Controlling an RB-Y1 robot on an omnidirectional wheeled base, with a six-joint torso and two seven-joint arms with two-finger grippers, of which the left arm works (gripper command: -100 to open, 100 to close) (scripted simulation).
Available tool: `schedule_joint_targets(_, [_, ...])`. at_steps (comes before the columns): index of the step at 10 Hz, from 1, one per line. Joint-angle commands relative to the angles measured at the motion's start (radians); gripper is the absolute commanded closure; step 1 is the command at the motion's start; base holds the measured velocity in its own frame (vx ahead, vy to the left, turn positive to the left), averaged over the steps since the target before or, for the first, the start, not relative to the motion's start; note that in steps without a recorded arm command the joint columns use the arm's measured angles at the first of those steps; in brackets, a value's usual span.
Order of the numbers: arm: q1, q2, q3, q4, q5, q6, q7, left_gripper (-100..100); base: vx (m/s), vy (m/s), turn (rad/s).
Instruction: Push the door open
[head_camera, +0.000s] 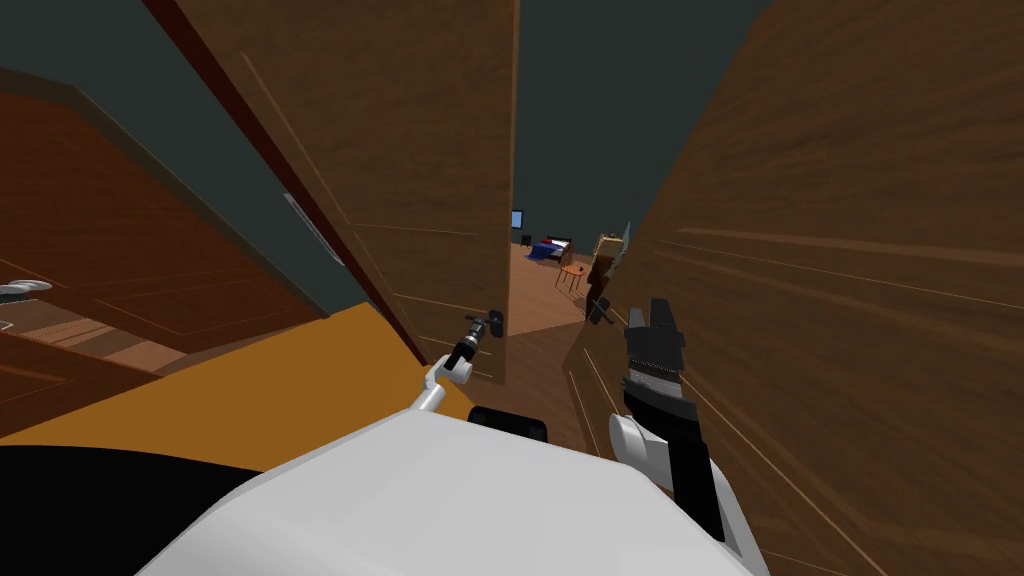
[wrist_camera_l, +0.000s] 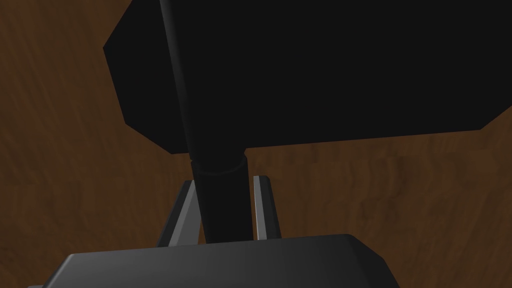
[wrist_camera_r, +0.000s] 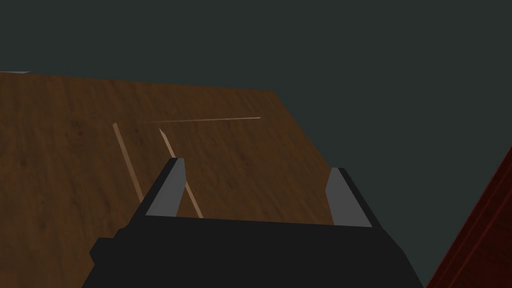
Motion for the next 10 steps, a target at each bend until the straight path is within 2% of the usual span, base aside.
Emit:
schedule_joint_targets(1, [-0.006, 0.002, 0.029, -0.003, 0.001, -0.004, -0.008, 100, 0.102, -0.093, 0.067])
schedule_joint_targets(6, [-0.026, -0.016, 0.089, 0.026, 0.004, -0.003, -0.026, 100, 0.11, -0.108, 0.073])
schedule_joint_targets(10, [-0.044, -0.033, 0.142, 0.051, 0.007, -0.002, -0.043, 100, 0.178, -0.135, 0.094])
